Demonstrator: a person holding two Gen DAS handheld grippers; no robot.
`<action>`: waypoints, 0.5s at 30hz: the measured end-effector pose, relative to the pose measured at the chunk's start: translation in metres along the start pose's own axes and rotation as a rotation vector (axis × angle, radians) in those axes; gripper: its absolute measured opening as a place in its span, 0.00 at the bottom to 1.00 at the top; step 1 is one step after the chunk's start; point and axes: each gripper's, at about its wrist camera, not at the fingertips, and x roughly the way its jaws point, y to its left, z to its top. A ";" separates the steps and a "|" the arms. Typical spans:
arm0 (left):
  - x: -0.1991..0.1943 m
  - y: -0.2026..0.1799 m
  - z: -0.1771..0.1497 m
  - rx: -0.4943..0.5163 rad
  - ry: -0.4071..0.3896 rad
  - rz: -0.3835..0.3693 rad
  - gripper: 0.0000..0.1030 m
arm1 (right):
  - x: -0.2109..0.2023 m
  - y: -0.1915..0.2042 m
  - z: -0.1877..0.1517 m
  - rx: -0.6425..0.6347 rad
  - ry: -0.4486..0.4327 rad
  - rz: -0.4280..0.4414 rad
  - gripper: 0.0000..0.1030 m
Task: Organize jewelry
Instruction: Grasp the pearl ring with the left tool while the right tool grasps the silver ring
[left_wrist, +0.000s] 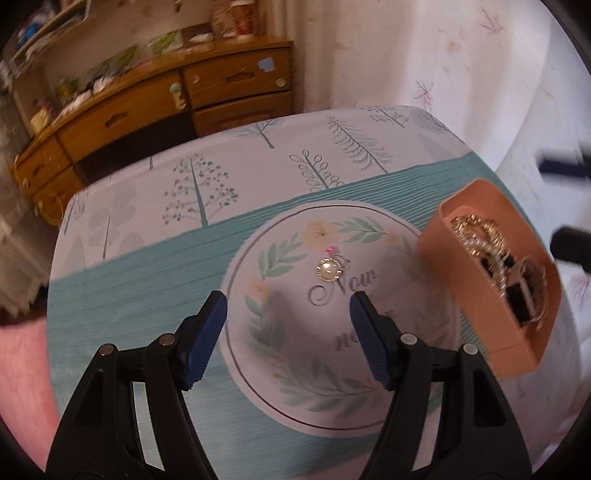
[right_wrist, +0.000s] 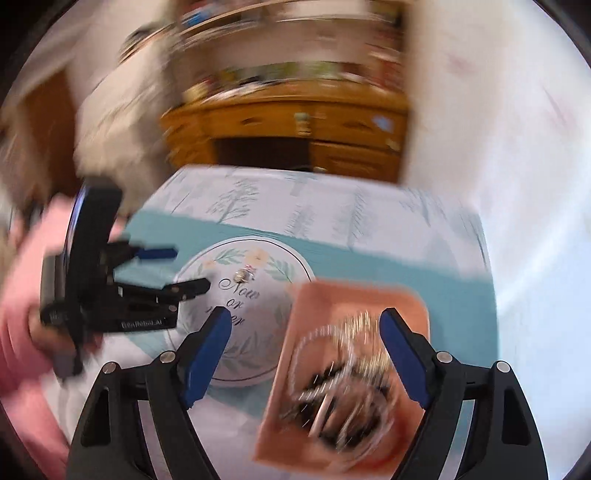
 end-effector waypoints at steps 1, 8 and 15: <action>0.004 0.004 -0.001 0.021 -0.001 -0.026 0.65 | 0.005 0.005 0.008 -0.078 0.004 0.007 0.81; 0.018 0.008 -0.002 0.090 0.004 -0.186 0.65 | 0.054 0.046 0.048 -0.691 0.044 0.077 0.80; 0.030 -0.004 -0.001 0.245 -0.036 -0.206 0.62 | 0.103 0.068 0.055 -1.018 0.119 0.206 0.64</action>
